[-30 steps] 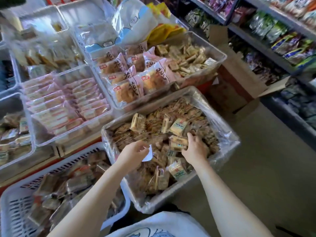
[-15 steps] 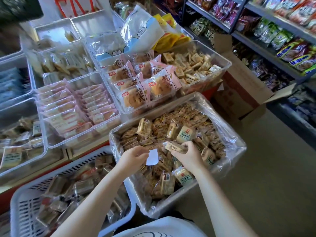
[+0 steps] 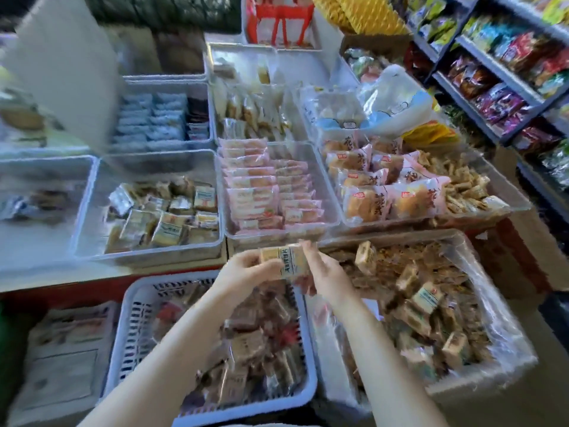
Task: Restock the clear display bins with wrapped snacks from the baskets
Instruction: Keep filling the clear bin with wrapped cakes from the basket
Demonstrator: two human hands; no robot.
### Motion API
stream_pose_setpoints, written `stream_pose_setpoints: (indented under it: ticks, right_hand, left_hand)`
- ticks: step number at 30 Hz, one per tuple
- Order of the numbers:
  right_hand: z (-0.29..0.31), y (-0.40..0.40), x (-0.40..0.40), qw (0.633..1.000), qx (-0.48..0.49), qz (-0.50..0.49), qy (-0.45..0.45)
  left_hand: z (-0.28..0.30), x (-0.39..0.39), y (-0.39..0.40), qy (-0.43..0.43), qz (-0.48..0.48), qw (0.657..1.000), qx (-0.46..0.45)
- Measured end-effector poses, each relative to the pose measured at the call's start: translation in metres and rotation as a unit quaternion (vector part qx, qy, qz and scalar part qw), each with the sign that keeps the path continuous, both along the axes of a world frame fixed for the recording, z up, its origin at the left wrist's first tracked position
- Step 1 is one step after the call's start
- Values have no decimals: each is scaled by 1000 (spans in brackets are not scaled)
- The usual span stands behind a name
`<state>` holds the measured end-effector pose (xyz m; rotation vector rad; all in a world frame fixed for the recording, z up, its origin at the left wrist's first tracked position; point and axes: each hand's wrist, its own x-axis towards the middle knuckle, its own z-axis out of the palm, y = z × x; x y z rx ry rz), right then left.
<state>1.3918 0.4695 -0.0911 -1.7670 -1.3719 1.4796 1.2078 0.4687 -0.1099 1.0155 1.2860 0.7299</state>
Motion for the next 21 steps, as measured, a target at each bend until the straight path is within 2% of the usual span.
stream_pose_setpoints:
  ticks: [4, 7, 9, 10, 12, 13, 21]
  right_hand:
    - [-9, 28, -88, 999, 11, 48, -19]
    - [-21, 54, -150, 997, 28, 66, -42]
    - [-38, 73, -182, 978, 100, 106, -149]
    - [-50, 82, -192, 951, 139, 144, -234]
    - [-73, 93, -208, 889, 174, 216, -363]
    - [-82, 95, -212, 875, 171, 237, -385]
    - [-113, 96, -214, 859, 187, 232, -416]
  left_hand:
    - [-10, -106, 2, 57, 156, 986, -11]
    - [-15, -171, 7, 44, 237, 971, -12]
    - [-18, -203, 17, 46, 266, 963, -1]
    - [-20, -216, 25, 67, 277, 958, 9]
    - [-26, -237, 43, 130, 294, 946, 33]
    - [-27, -244, 54, 155, 296, 942, 44]
    - [-49, -241, 128, 266, 245, 915, 180]
